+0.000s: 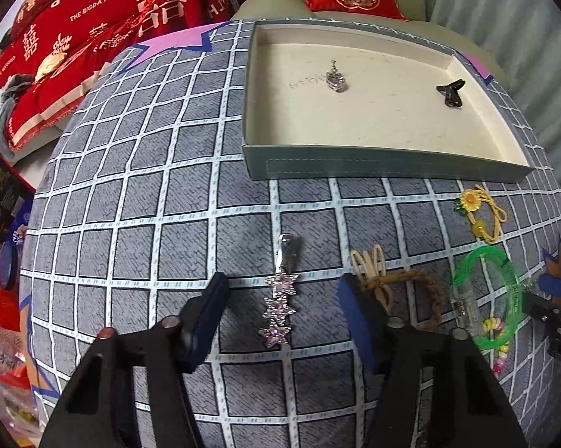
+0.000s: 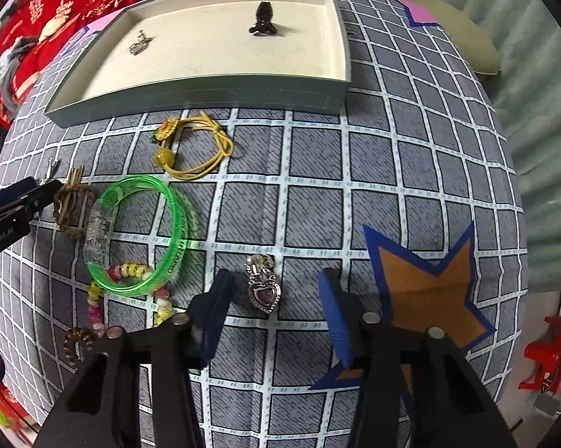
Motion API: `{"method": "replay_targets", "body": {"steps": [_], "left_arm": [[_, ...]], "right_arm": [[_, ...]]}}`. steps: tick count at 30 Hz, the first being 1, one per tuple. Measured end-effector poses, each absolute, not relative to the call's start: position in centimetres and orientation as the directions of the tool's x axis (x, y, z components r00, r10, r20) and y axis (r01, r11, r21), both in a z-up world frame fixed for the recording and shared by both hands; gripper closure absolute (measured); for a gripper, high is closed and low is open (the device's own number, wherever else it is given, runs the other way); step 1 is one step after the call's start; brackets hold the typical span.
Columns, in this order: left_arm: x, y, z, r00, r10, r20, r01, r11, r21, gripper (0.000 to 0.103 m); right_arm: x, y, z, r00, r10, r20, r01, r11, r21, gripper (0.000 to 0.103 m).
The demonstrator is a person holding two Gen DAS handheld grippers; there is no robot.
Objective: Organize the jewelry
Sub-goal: 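Grasp the star hairpin with left tool while right tool grasps heart pendant, then lower both held items into the tray and open both tools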
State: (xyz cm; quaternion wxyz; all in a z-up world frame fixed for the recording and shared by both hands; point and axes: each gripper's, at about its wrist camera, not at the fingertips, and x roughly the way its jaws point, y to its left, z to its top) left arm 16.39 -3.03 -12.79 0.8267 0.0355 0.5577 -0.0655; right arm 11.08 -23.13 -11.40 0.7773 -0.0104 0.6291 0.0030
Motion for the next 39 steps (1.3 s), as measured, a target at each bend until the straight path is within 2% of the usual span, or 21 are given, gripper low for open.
{"method": "replay_targets", "body": {"steps": [1, 3, 4, 5, 6, 13, 24, 39], "left_arm": [[16.4, -3.1, -12.7, 0.37, -0.072, -0.926, 0.154, 0.988, -0.016, 0.042], [16.4, -3.3, -12.6, 0.372, -0.078, -0.925, 0.163, 0.986, -0.017, 0.06], [16.4, -3.4, -12.5, 0.37, -0.079, -0.926, 0.165, 0.986, -0.018, 0.064], [16.3, -3.5, -12.5, 0.37, -0.079, -0.926, 0.164, 0.986, -0.019, 0.074], [16.4, -3.4, -12.4, 0.369, -0.085, -0.925, 0.163, 0.986, -0.026, 0.076], [15.8, -2.7, -11.7, 0.369, -0.12, -0.922, 0.155, 0.986, -0.067, 0.076], [16.2, -2.8, -8.2, 0.416, -0.161, -0.895, 0.146, 0.983, -0.109, 0.076], [21.7, -4.8, -4.6, 0.486, -0.206, -0.85, 0.139, 0.978, -0.158, 0.076]], "right_arm": [[11.0, -23.3, -11.4, 0.21, -0.008, -0.978, -0.02, 1.0, -0.012, 0.062], [10.5, -23.3, -11.1, 0.211, -0.003, -0.977, -0.023, 1.0, -0.008, 0.07], [10.7, -22.9, -11.1, 0.212, -0.002, -0.977, -0.024, 1.0, -0.008, 0.08], [10.6, -22.9, -11.1, 0.212, -0.002, -0.977, -0.022, 1.0, -0.007, 0.084], [10.7, -22.9, -11.1, 0.211, 0.002, -0.977, -0.018, 1.0, -0.002, 0.084], [10.8, -24.7, -10.4, 0.219, 0.093, -0.971, 0.047, 0.993, 0.105, 0.084], [13.5, -28.1, -6.1, 0.289, 0.218, -0.932, 0.119, 0.958, 0.261, 0.084], [20.0, -30.0, -3.8, 0.363, 0.276, -0.89, 0.044, 0.949, 0.312, 0.084]]}}
